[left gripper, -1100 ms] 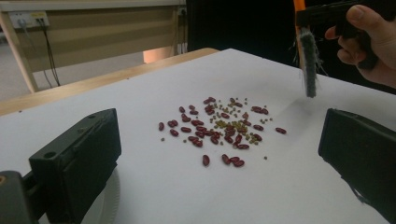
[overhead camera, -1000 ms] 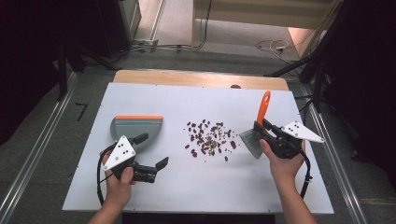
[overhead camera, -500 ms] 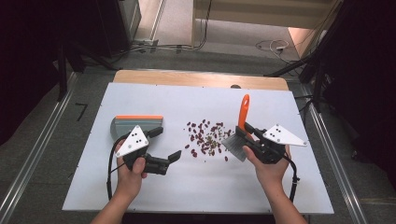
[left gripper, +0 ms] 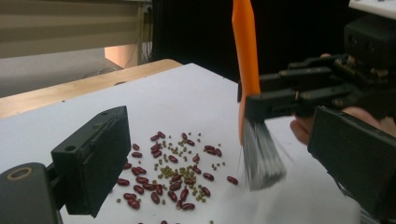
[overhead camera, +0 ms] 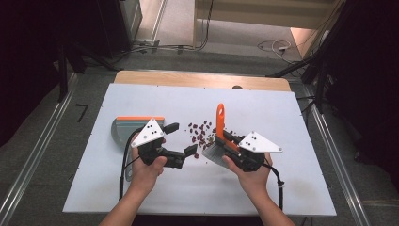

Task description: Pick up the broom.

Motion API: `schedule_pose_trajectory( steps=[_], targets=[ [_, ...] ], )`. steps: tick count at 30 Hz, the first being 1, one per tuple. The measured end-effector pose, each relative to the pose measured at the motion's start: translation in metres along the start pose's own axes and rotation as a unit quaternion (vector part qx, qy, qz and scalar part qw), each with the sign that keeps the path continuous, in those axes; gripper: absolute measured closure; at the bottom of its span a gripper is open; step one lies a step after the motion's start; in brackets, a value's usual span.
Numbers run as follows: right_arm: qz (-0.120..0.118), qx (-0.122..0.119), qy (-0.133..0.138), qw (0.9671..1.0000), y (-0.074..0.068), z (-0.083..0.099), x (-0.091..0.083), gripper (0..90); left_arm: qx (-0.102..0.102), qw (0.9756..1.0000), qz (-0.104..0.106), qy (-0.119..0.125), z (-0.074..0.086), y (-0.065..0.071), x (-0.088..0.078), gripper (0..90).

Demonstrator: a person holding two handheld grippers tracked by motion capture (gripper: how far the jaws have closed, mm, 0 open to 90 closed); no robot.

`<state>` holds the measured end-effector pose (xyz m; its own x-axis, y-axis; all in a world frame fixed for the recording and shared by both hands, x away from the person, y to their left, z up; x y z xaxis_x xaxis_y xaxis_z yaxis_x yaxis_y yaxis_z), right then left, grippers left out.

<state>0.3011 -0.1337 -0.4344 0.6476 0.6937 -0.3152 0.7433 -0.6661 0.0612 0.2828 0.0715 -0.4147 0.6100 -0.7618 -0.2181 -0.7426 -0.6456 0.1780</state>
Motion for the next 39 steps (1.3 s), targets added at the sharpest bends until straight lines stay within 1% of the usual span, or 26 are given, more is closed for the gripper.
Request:
schedule_pose_trajectory(
  steps=[2, 3, 6, 7, 10, 11, 12, 13, 14, 17, 19, 20, 22, 23, 26, 27, 28, 30, 31, 32, 33, 36, 38, 39],
  targets=[
    [-0.006, -0.004, -0.003, 1.0000, -0.006, 0.000, 0.003, 68.8, -0.005, 1.0000, -0.001, -0.002, -0.001, 0.001, 0.001, 8.4],
    [-0.012, -0.008, -0.002, 0.9999, -0.009, 0.000, 0.005, 68.8, -0.008, 1.0000, -0.002, -0.001, -0.001, 0.001, 0.001, 10.3],
    [-0.016, -0.015, -0.007, 0.9997, -0.017, 0.001, 0.008, 68.8, -0.016, 0.9999, -0.004, -0.003, -0.002, 0.002, 0.001, 14.2],
    [-0.018, -0.017, -0.008, 0.9997, -0.020, 0.001, 0.009, 68.8, -0.024, 0.9997, -0.008, -0.006, -0.002, 0.003, 0.002, 17.0],
    [-0.026, -0.021, -0.011, 0.9994, -0.028, 0.001, 0.012, 68.8, -0.028, 0.9995, -0.004, -0.010, -0.002, 0.005, 0.003, 22.0],
    [-0.026, -0.021, -0.011, 0.9994, -0.028, 0.001, 0.012, 68.8, -0.031, 0.9995, -0.003, -0.010, -0.003, 0.007, 0.003, 22.0],
    [-0.027, -0.024, -0.014, 0.9993, -0.033, 0.001, 0.014, 68.8, -0.032, 0.9994, -0.002, -0.010, -0.003, 0.008, 0.004, 25.7],
    [-0.029, -0.030, -0.014, 0.9990, -0.036, 0.002, 0.015, 68.8, -0.034, 0.9994, -0.002, -0.010, -0.004, 0.008, 0.004, 28.9],
    [-0.030, -0.032, -0.014, 0.9989, -0.039, 0.002, 0.016, 68.8, -0.042, 0.9991, 0.003, -0.008, -0.005, 0.010, 0.003, 31.4],
    [-0.033, -0.043, -0.016, 0.9984, -0.048, 0.002, 0.018, 68.8, -0.037, 0.9993, -0.001, -0.007, -0.006, 0.011, 0.003, 41.6],
    [-0.036, -0.058, -0.017, 0.9975, -0.054, 0.003, 0.020, 68.8, -0.044, 0.9990, 0.001, -0.011, -0.005, 0.011, 0.004, 45.1],
    [-0.036, -0.062, -0.020, 0.9972, -0.058, 0.003, 0.020, 68.8, -0.053, 0.9985, 0.000, -0.014, -0.005, 0.012, 0.004, 47.7],
    [-0.035, -0.069, -0.021, 0.9968, -0.062, 0.004, 0.022, 68.7, -0.057, 0.9983, -0.001, -0.016, -0.005, 0.012, 0.004, 52.1],
    [-0.035, -0.072, -0.021, 0.9966, -0.064, 0.004, 0.023, 68.8, -0.057, 0.9982, 0.001, -0.017, -0.005, 0.012, 0.005, 54.6],
    [-0.030, -0.081, -0.023, 0.9960, -0.068, 0.005, 0.025, 68.8, -0.056, 0.9981, -0.003, -0.025, -0.003, 0.013, 0.006, 59.1],
    [-0.029, -0.086, -0.024, 0.9956, -0.069, 0.005, 0.025, 68.7, -0.059, 0.9979, -0.004, -0.025, -0.003, 0.013, 0.007, 61.9],
    [-0.025, -0.088, -0.024, 0.9955, -0.070, 0.006, 0.025, 68.8, -0.063, 0.9977, -0.011, -0.024, -0.003, 0.013, 0.007, 65.0],
    [-0.022, -0.094, -0.024, 0.9950, -0.071, 0.006, 0.025, 68.8, -0.064, 0.9975, -0.013, -0.025, -0.002, 0.012, 0.007, 70.4],
    [-0.021, -0.094, -0.023, 0.9951, -0.071, 0.006, 0.025, 68.8, -0.070, 0.9971, -0.013, -0.025, -0.002, 0.011, 0.007, 74.4],
    [-0.020, -0.094, -0.023, 0.9951, -0.071, 0.006, 0.026, 68.8, -0.070, 0.9971, -0.013, -0.025, -0.002, 0.011, 0.007, 75.1],
    [-0.019, -0.094, -0.023, 0.9951, -0.071, 0.006, 0.026, 68.8, -0.077, 0.9967, -0.008, -0.026, -0.001, 0.010, 0.007, 75.5],
    [-0.020, -0.090, -0.023, 0.9955, -0.072, 0.007, 0.026, 68.6, -0.083, 0.9962, 0.002, -0.027, -0.001, 0.010, 0.006, 76.1],
    [-0.022, -0.091, -0.020, 0.9954, -0.072, 0.007, 0.026, 68.6, -0.081, 0.9964, 0.008, -0.024, -0.002, 0.010, 0.005, 76.2],
    [-0.026, -0.094, -0.013, 0.9951, -0.072, 0.006, 0.026, 68.2, -0.082, 0.9963, 0.011, -0.022, -0.002, 0.009, 0.004, 76.3]
  ],
)
Point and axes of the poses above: each handheld gripper's, and its own axes: x roughly forward along the jaws, z roughly out of its underside, y roughly to its right, the point moved 5 cm from there along x, roughly forward along the jaws
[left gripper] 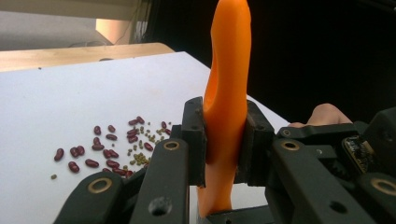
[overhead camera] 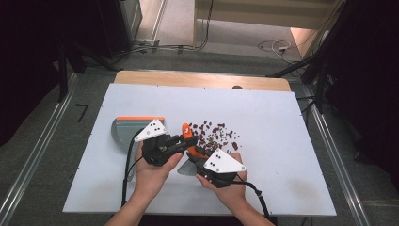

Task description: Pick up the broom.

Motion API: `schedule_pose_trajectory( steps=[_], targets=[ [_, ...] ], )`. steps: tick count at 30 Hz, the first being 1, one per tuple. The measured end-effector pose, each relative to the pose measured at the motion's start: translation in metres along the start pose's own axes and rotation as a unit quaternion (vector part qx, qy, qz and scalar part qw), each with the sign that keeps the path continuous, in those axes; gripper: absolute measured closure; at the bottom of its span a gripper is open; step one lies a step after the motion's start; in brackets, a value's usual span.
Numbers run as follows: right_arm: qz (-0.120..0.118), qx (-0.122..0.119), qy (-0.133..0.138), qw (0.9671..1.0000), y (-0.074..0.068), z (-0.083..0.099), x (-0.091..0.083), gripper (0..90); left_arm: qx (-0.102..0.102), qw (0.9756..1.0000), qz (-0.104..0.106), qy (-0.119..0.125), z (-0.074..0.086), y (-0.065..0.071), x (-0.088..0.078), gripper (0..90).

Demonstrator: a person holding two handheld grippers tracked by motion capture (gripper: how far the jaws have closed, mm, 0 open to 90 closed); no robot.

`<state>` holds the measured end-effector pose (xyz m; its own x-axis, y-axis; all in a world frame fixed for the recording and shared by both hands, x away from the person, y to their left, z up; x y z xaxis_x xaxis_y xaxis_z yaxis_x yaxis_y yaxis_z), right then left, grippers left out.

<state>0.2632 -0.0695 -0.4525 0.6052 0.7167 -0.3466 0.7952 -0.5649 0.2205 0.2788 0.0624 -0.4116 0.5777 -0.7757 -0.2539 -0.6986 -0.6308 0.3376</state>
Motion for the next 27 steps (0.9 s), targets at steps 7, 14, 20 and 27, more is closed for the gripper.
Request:
schedule_pose_trajectory(
  steps=[7, 14, 20, 27],
  targets=[
    [-0.037, 0.002, 0.008, 0.9993, 0.003, -0.003, -0.004, 47.4, 0.023, 0.9997, 0.011, -0.003, -0.002, 0.001, -0.003, 76.5],
    [-0.106, 0.015, 0.013, 0.9942, 0.024, -0.002, -0.018, 38.9, 0.047, 0.9982, 0.037, -0.001, -0.005, 0.000, -0.011, 76.5],
    [-0.202, 0.034, -0.017, 0.9787, 0.039, 0.003, -0.023, 40.9, 0.072, 0.9948, 0.071, 0.004, -0.009, 0.001, -0.019, 76.5],
    [-0.273, 0.064, -0.034, 0.9592, 0.047, 0.011, -0.021, 39.5, 0.088, 0.9870, 0.134, -0.002, -0.008, 0.009, -0.020, 76.5]
  ],
)
Point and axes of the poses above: each handheld gripper's, and its own axes: x roughly forward along the jaws, z roughly out of its underside, y roughly to its right, the point moved 5 cm from there along x, roughly forward along the jaws
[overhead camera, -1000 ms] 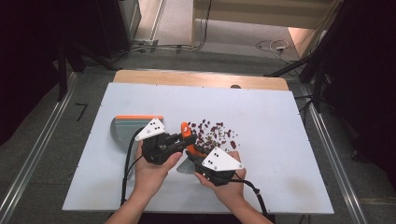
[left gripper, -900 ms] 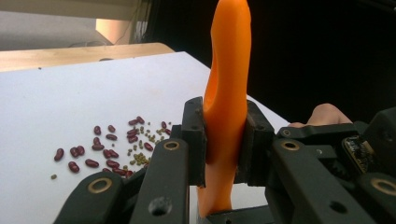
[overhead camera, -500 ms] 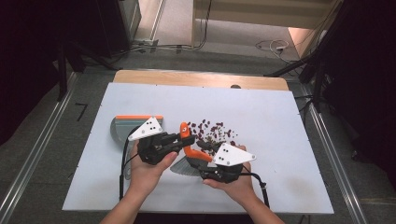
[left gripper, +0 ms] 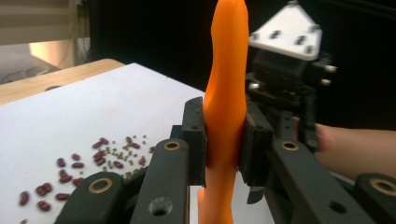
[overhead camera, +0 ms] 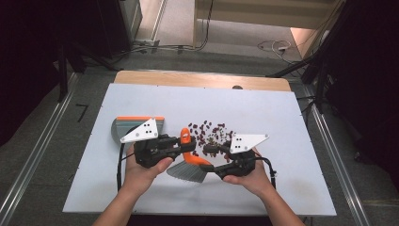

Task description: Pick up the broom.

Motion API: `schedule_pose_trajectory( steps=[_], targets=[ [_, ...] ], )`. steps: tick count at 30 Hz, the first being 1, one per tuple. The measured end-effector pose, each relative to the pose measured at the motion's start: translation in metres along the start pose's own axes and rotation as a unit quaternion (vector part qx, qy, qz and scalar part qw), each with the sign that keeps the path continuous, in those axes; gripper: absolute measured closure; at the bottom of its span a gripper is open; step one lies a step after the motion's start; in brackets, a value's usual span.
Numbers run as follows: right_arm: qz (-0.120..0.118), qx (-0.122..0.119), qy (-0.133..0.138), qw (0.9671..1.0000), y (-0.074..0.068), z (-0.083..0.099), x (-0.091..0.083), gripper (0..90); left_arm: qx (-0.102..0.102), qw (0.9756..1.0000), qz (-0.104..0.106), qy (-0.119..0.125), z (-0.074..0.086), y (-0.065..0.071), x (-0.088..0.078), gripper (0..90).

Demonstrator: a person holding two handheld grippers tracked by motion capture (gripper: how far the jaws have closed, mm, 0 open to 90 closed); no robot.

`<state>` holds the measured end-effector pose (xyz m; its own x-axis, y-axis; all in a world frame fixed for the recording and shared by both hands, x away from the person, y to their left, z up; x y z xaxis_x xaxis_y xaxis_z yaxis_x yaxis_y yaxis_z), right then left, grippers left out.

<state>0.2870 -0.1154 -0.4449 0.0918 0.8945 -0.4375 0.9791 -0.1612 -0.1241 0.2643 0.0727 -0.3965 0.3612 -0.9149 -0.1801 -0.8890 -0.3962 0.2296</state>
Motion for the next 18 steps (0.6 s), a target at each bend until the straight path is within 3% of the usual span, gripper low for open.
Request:
schedule_pose_trajectory(
  steps=[1, 2, 7, 12, 18],
  targets=[
    [-0.043, 0.016, -0.004, 0.9989, 0.001, 0.003, 0.001, 39.8, -0.002, 1.0000, 0.009, 0.001, 0.000, 0.001, 0.001, 76.5],
    [-0.060, 0.021, -0.008, 0.9980, 0.001, 0.005, 0.002, 39.7, -0.002, 0.9999, 0.015, 0.001, 0.000, 0.002, 0.002, 76.5],
    [-0.104, 0.028, -0.022, 0.9939, -0.002, 0.011, 0.008, 43.8, 0.006, 0.9995, 0.032, -0.007, 0.002, 0.006, 0.004, 76.5],
    [-0.121, 0.024, -0.031, 0.9919, -0.004, 0.013, 0.011, 48.1, 0.000, 0.9984, 0.056, -0.001, 0.001, 0.008, 0.004, 76.5],
    [-0.139, 0.021, -0.038, 0.9894, -0.008, 0.016, 0.015, 57.0, -0.002, 0.9978, 0.066, 0.004, 0.000, 0.008, 0.002, 76.5]
  ],
)
Point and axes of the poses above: each handheld gripper's, and its own axes: x roughly forward along the jaws, z roughly out of its underside, y roughly to its right, the point moved 5 cm from there along x, roughly forward along the jaws
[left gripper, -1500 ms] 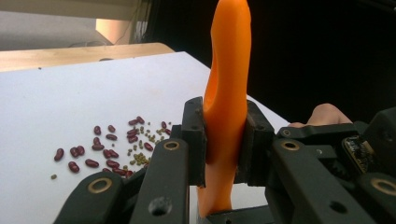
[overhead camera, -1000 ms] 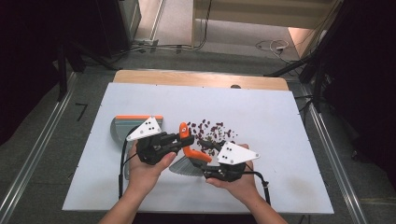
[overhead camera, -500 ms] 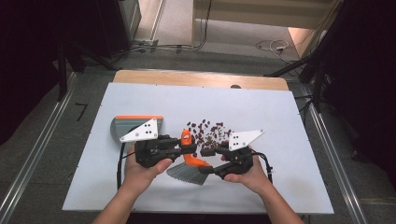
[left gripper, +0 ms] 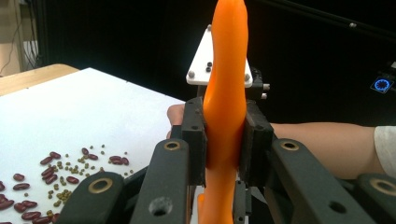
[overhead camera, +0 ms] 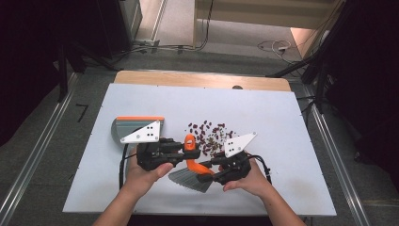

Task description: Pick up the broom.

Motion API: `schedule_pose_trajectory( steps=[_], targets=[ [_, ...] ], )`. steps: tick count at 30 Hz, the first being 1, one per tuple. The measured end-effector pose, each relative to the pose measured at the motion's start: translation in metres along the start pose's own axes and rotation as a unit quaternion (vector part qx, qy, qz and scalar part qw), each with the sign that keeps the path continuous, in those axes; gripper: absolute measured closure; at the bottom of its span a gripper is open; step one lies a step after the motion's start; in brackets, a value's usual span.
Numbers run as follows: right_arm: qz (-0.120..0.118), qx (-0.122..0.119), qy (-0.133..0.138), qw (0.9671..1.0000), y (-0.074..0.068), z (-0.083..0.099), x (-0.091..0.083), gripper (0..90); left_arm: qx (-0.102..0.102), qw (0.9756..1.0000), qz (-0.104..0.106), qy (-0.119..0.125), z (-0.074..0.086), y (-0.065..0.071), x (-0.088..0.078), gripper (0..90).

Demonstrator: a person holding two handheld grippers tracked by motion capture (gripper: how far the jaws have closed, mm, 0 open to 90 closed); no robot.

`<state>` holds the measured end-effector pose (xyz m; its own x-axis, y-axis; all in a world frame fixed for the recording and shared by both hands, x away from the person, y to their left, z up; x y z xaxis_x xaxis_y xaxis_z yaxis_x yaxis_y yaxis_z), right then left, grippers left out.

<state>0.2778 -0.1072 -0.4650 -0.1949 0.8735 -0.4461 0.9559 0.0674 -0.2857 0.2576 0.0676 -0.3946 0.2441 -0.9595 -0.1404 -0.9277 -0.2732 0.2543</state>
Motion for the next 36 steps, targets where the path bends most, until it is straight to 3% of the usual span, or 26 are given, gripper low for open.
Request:
schedule_pose_trajectory(
  steps=[3, 9, 12, 14, 15, 17, 18, 20, 21, 22, 24, 25, 26, 27, 31, 35, 36],
  targets=[
    [-0.006, 0.002, -0.006, 1.0000, 0.000, 0.001, 0.002, 64.4, -0.003, 1.0000, 0.008, 0.002, 0.000, 0.000, -0.001, 76.5],
    [-0.025, -0.002, -0.023, 0.9994, -0.005, 0.000, 0.005, 68.7, -0.013, 0.9997, 0.019, 0.006, 0.001, -0.002, -0.001, 76.3],
    [-0.003, 0.010, -0.022, 0.9997, -0.003, -0.003, 0.004, 69.1, -0.015, 0.9998, -0.011, 0.010, 0.001, -0.008, -0.004, 74.0],
    [0.010, 0.013, -0.026, 0.9995, -0.001, -0.002, 0.004, 69.1, -0.012, 0.9988, -0.047, 0.010, 0.003, -0.013, -0.005, 68.9],
    [0.029, 0.019, -0.029, 0.9990, 0.003, -0.001, 0.004, 69.2, -0.015, 0.9983, -0.056, 0.007, 0.003, -0.015, -0.005, 54.3],
    [0.047, 0.032, -0.029, 0.9980, 0.006, -0.002, 0.001, 69.2, -0.013, 0.9968, -0.079, -0.001, 0.006, -0.018, -0.006, 42.9],
    [0.047, 0.032, -0.029, 0.9980, 0.006, -0.002, 0.001, 69.2, -0.012, 0.9961, -0.087, -0.004, 0.008, -0.019, -0.006, 42.9],
    [0.082, 0.049, -0.027, 0.9951, 0.011, -0.004, -0.005, 69.2, -0.013, 0.9945, -0.104, -0.010, 0.011, -0.021, -0.007, 26.1],
    [0.082, 0.049, -0.027, 0.9951, 0.011, -0.004, -0.005, 69.2, -0.013, 0.9937, -0.111, -0.011, 0.012, -0.022, -0.008, 26.1],
    [0.113, 0.059, -0.028, 0.9914, 0.016, -0.005, -0.011, 69.1, -0.016, 0.9933, -0.114, -0.009, 0.013, -0.023, -0.009, 17.8],
    [0.148, 0.068, -0.029, 0.9862, 0.021, -0.005, -0.017, 69.2, -0.021, 0.9926, -0.119, -0.009, 0.015, -0.024, -0.010, 12.3],
    [0.148, 0.068, -0.029, 0.9862, 0.021, -0.005, -0.017, 69.2, -0.019, 0.9922, -0.123, -0.010, 0.016, -0.025, -0.011, 12.3],
    [0.173, 0.076, -0.027, 0.9817, 0.025, -0.004, -0.024, 69.2, -0.018, 0.9919, -0.126, -0.011, 0.017, -0.025, -0.012, 8.2],
    [0.173, 0.076, -0.027, 0.9817, 0.025, -0.004, -0.024, 69.2, -0.020, 0.9915, -0.128, -0.010, 0.018, -0.026, -0.012, 8.2],
    [0.228, 0.080, -0.021, 0.9700, 0.030, -0.005, -0.042, 69.2, -0.024, 0.9911, -0.130, -0.017, 0.027, -0.031, -0.018, 1.5],
    [0.265, 0.085, -0.018, 0.9604, 0.035, -0.004, -0.057, 69.1, -0.028, 0.9909, -0.131, -0.014, 0.034, -0.034, -0.024, 0.4],
    [0.265, 0.085, -0.018, 0.9604, 0.035, -0.004, -0.057, 69.1, -0.027, 0.9908, -0.132, -0.012, 0.035, -0.035, -0.026, 0.4]
  ],
)
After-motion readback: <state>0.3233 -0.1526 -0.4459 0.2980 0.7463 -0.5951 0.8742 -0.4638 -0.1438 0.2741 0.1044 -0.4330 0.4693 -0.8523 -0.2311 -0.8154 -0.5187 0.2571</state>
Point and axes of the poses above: each handheld gripper's, and its own axes: x roughly forward along the jaws, z roughly out of its underside, y roughly to its right, the point moved 5 cm from there along x, roughly forward along the jaws
